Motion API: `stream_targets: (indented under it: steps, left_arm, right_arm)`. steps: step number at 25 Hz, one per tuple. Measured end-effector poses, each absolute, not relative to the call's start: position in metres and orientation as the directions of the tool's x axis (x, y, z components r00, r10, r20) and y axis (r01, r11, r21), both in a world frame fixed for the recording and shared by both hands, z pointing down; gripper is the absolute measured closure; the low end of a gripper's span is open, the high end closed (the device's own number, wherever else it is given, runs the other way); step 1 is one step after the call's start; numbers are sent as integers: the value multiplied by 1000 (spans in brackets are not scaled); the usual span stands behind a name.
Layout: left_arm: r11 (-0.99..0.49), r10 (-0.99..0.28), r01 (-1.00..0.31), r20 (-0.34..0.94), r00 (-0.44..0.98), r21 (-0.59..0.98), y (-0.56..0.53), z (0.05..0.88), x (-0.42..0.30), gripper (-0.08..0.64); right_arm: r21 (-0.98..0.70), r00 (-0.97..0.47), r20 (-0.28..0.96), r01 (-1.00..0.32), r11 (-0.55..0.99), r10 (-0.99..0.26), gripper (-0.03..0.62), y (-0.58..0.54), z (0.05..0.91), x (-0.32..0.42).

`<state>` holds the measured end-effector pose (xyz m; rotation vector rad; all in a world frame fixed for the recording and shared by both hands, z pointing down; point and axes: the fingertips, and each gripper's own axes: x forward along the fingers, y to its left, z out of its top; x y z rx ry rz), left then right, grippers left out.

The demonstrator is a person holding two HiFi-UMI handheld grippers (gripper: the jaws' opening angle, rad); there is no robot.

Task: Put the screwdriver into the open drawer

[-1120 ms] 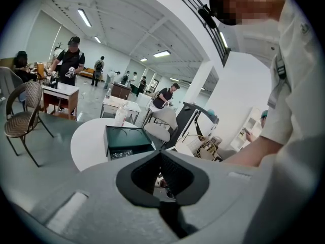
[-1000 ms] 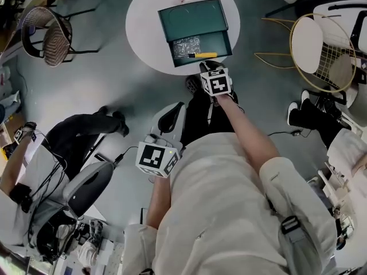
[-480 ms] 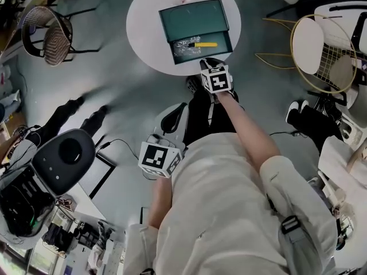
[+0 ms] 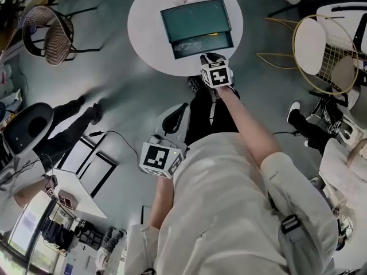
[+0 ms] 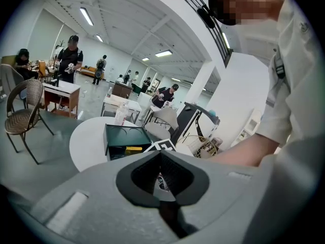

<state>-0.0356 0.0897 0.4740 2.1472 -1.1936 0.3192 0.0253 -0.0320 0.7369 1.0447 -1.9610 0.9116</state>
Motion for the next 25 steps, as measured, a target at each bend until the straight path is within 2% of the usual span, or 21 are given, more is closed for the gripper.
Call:
stream_targets:
  steps: [25]
  left_arm:
    - [-360,-666,-829,504,550,429,75,476,-42,548]
  right_arm:
    - [-243,-417,827,-870,428,-377,520,-78,737,10]
